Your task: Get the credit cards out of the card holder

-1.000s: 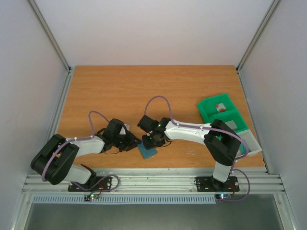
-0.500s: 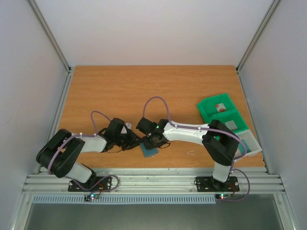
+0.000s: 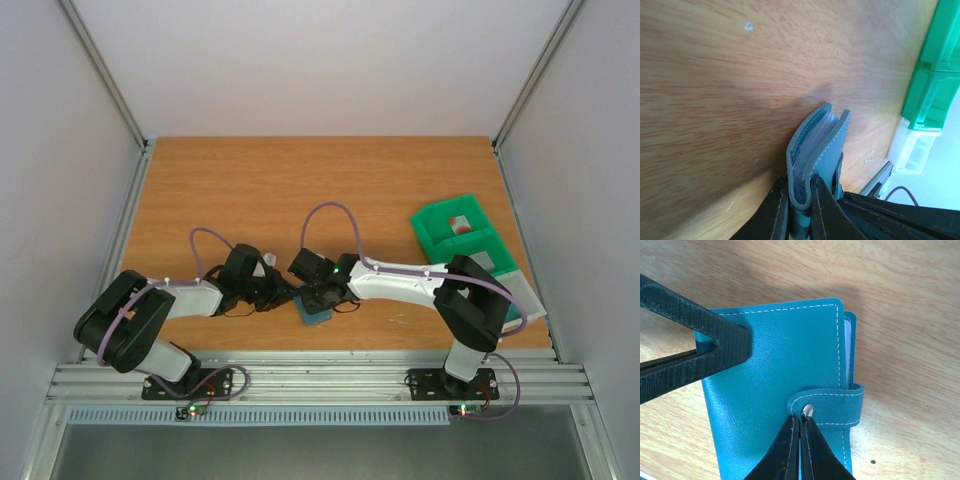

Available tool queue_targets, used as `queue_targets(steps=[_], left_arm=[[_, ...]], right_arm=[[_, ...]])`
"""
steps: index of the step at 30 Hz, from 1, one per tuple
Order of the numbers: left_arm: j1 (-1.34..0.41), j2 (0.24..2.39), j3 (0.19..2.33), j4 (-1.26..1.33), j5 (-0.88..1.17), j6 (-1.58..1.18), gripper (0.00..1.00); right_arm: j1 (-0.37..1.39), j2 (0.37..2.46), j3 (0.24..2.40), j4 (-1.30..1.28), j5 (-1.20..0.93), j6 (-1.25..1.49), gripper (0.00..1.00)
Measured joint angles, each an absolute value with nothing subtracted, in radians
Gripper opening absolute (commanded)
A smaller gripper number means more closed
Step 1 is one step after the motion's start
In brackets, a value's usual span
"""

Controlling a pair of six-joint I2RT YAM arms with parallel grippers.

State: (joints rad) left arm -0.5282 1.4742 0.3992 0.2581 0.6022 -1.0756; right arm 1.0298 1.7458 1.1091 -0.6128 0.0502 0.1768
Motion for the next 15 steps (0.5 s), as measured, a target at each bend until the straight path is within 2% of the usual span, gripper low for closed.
queue_targets(steps=[11, 15], left_arm=[[-0.532, 1.457, 0.448, 0.124, 0.603, -0.986, 0.01], [-0.532, 1.457, 0.457, 0.104, 0.602, -0.978, 0.22]], right_arm=[[1.028, 1.623, 1.007, -0.605, 0.121, 0.184, 0.01], [1.028, 1.592, 0.989, -0.607, 0.127, 0.195, 0.01]])
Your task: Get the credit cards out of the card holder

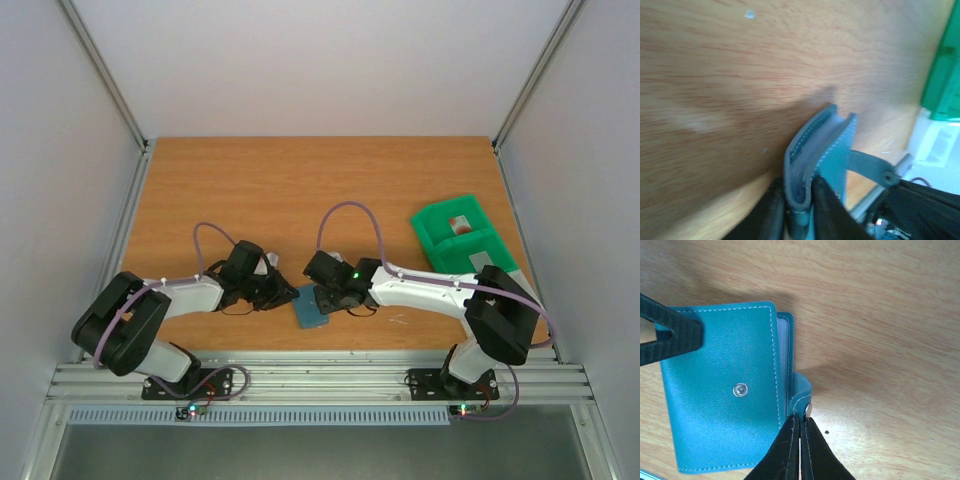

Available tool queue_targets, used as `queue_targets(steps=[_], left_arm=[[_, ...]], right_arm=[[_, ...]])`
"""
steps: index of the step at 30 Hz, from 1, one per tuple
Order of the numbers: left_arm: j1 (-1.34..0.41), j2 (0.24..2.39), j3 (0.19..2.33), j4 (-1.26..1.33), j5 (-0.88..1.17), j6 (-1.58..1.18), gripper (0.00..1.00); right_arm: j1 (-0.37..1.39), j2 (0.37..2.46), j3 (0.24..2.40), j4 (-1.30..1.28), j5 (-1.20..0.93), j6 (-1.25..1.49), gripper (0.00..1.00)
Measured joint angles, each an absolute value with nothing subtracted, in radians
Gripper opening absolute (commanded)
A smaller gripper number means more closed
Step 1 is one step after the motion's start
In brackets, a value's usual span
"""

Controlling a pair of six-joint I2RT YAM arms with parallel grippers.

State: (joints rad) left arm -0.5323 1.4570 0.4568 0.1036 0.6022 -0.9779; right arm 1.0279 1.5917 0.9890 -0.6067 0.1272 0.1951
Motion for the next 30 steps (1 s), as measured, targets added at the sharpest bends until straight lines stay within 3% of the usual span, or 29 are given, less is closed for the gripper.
queue_targets(steps=[4, 9, 19, 30], left_arm=[[-0.532, 1.436, 0.469, 0.004, 0.565, -0.960, 0.48], [-0.532, 1.307, 0.503, -0.182, 0.490, -0.926, 0.61], [-0.532, 1.074, 0.494, -0.228, 0.503, -0.916, 0.71], [-0.532, 1.125, 0.422, -0.175, 0.530, -0.920, 0.73]], right_arm=[[1.028, 1.560, 0.988, -0.610, 0.126, 0.208, 0.01], [1.028, 1.477, 0.987, -0.612, 0.112, 0.236, 0.01], [1.028, 1.368, 0.955, -0.492, -0.046, 0.315, 0.01], [1.028, 1.367, 0.925, -0.426, -0.109, 0.344, 0.01]])
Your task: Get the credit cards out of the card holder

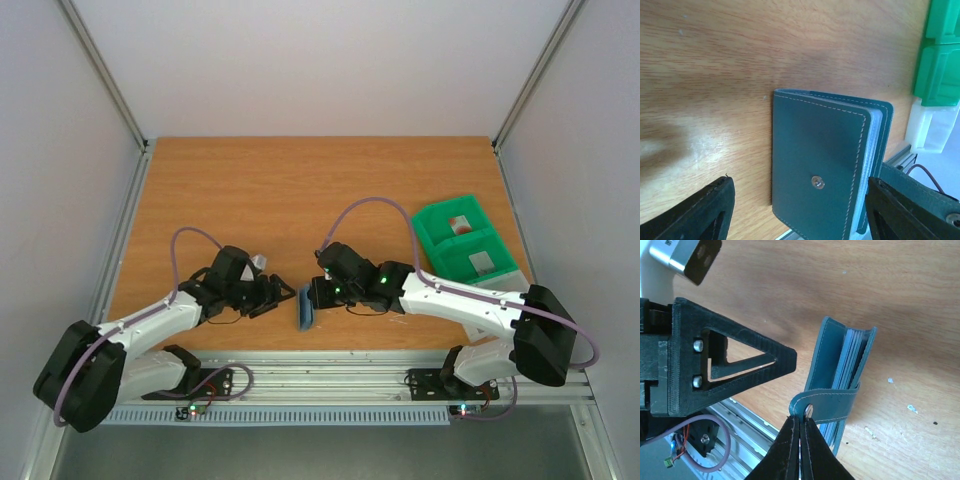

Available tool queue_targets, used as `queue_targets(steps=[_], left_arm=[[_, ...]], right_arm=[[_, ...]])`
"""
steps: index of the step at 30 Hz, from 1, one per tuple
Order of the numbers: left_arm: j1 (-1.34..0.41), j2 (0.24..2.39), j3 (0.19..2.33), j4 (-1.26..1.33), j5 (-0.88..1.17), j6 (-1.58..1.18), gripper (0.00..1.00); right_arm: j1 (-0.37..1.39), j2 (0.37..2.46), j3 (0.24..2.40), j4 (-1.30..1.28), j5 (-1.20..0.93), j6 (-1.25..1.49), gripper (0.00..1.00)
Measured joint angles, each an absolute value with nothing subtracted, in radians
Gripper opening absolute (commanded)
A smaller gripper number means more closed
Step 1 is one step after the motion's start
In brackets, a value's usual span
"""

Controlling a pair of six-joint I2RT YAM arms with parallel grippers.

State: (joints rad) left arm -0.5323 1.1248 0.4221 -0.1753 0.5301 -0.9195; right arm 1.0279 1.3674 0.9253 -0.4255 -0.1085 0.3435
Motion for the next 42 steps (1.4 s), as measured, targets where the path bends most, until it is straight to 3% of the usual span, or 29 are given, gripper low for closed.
queue_targets(steps=[8, 11, 28, 32, 37, 42], left_arm=[[-0.532, 1.146, 0.397, -0.050, 0.570, -0.939, 0.75], [-0.532, 1.161, 0.392, -0.020, 0.572, -0.942, 0.70], [-0.533, 1.229, 0.389, -0.003, 0.561, -0.930, 0.05], [-0.533, 1.229, 0.389, -0.001, 0.564, -0.933, 0.01], [-0.533, 1.221, 0.383, 0.002, 0.565, -0.939, 0.01], [-0.533, 1.204, 0.373, 0.001, 0.564, -0.943, 0.00]], right_arm=[[1.028, 1.349, 0.923, -0.394, -0.132, 0.343, 0.01], [1.028, 1.349, 0.923, -0.381, -0.139, 0.342, 0.01], [1.019, 1.286, 0.840, -0.525, 0.022, 0.340, 0.02], [1.015, 1.293, 0.810, -0.562, 0.046, 0.340, 0.13], [1.015, 1.297, 0.837, -0.634, 0.065, 0.337, 0.38], [1.014, 1.292, 0.906, -0.692, 0.071, 0.338, 0.41]])
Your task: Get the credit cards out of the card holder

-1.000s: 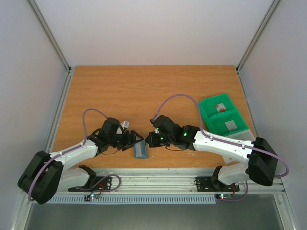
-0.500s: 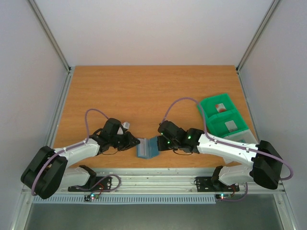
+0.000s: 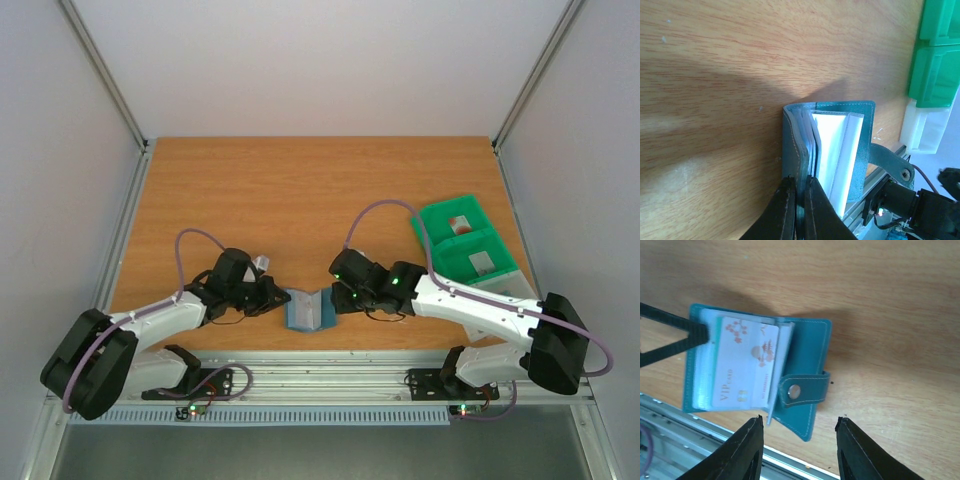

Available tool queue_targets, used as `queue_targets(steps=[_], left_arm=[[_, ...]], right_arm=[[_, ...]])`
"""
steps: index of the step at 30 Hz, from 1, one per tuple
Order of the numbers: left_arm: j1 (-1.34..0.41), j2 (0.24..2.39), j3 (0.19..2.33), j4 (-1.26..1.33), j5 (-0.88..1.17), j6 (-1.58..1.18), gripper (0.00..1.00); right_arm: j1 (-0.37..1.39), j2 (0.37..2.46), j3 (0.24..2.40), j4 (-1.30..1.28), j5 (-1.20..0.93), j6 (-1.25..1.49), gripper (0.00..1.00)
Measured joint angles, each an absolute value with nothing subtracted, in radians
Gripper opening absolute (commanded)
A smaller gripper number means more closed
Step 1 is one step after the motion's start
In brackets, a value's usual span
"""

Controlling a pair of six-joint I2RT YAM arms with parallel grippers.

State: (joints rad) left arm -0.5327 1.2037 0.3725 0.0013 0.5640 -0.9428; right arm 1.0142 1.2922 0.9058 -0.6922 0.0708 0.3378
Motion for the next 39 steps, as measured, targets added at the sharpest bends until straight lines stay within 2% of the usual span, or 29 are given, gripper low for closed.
queue_targets(steps=[6, 13, 19, 24, 28, 34, 39], left_arm=[[-0.533, 1.203, 0.367, 0.005, 0.564, -0.947, 0.00], [-0.533, 1.203, 0.355, 0.004, 0.554, -0.957, 0.04], [-0.533, 1.193, 0.348, -0.004, 0.543, -0.963, 0.13], [-0.533, 1.145, 0.345, -0.064, 0.514, -0.967, 0.32], [-0.533, 1.093, 0.352, -0.174, 0.464, -0.966, 0.38], [-0.538, 1.012, 0.384, -0.268, 0.432, -0.961, 0.39], [-0.541, 1.011, 0.405, -0.258, 0.441, -0.960, 0.32]], right_arm=[[1.015, 1.267, 0.933, -0.686, 0.007, 0.337, 0.37], [1.015, 1.322, 0.934, -0.580, -0.105, 0.332, 0.25], [1.015, 1.433, 0.933, -0.486, -0.147, 0.306, 0.20], [1.013, 1.544, 0.933, -0.433, -0.183, 0.294, 0.17], [1.003, 1.609, 0.928, -0.423, -0.193, 0.281, 0.12], [0.979, 1.619, 0.901, -0.393, -0.211, 0.267, 0.10], [0.965, 1.619, 0.876, -0.352, -0.239, 0.268, 0.12]])
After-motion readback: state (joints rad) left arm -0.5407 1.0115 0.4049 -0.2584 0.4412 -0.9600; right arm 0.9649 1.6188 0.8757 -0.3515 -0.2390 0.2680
